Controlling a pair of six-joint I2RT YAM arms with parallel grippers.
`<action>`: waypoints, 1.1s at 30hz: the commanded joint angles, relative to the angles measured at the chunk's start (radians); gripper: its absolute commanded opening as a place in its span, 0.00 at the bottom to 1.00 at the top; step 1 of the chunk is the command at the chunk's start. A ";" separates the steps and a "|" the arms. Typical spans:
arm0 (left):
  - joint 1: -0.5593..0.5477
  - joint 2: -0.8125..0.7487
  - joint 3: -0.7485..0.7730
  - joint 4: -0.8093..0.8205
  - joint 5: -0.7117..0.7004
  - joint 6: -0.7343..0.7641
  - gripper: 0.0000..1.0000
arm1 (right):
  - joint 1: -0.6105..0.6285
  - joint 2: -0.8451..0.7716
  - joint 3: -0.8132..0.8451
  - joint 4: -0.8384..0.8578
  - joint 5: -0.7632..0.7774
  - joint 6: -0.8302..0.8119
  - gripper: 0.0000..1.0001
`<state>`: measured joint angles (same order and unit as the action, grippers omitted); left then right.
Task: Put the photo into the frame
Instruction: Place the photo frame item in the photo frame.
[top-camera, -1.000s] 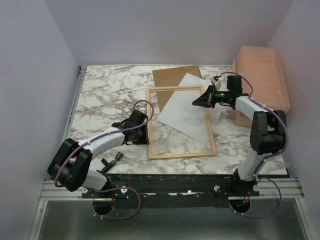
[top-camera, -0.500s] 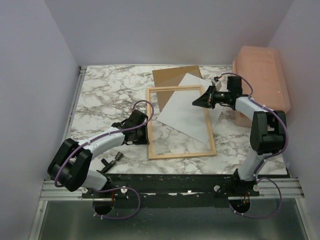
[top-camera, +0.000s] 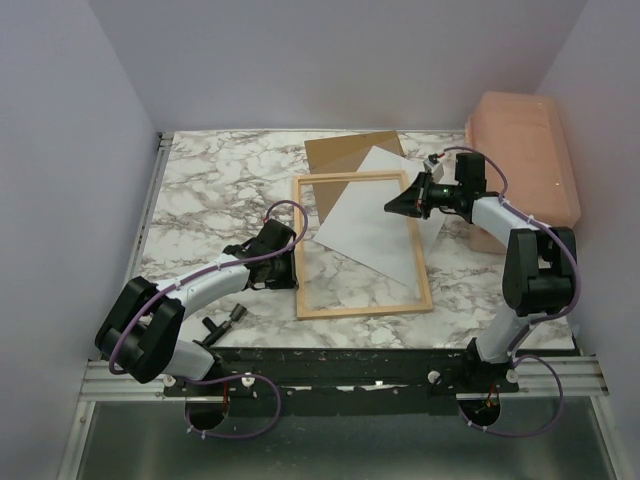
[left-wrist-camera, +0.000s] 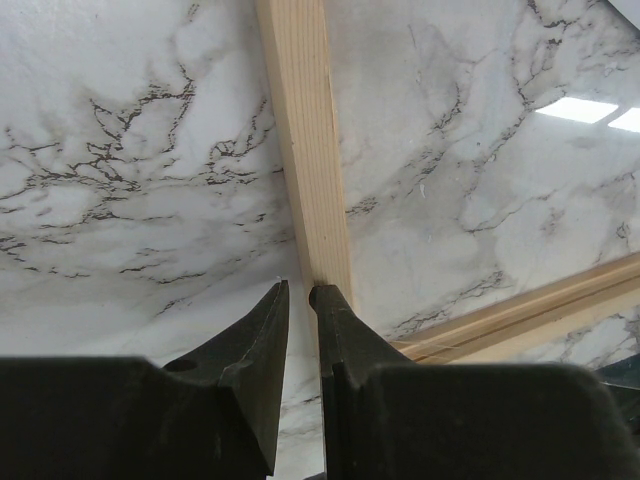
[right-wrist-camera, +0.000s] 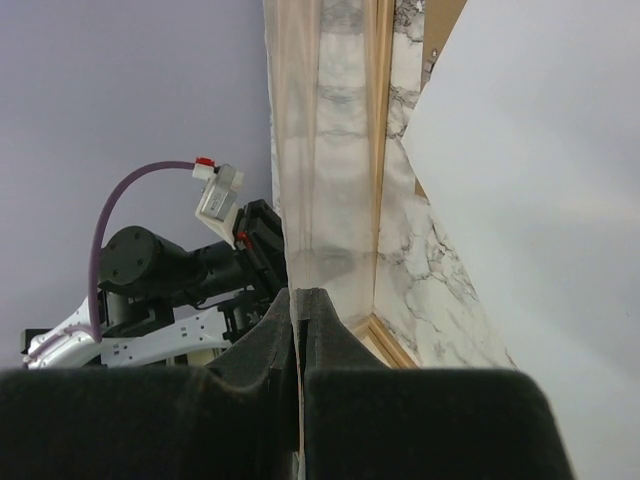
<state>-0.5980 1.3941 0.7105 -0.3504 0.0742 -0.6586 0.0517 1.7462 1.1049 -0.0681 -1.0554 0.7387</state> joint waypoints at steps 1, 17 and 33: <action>-0.014 0.059 -0.032 -0.026 -0.066 0.019 0.19 | 0.007 -0.026 -0.014 0.031 -0.017 0.018 0.01; -0.014 0.060 -0.032 -0.026 -0.066 0.019 0.19 | 0.007 -0.057 0.005 0.028 -0.017 0.032 0.01; -0.016 0.061 -0.031 -0.028 -0.066 0.019 0.19 | 0.007 -0.027 0.003 0.016 -0.017 0.008 0.01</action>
<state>-0.5980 1.3941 0.7109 -0.3504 0.0742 -0.6586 0.0532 1.7100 1.0935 -0.0521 -1.0554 0.7582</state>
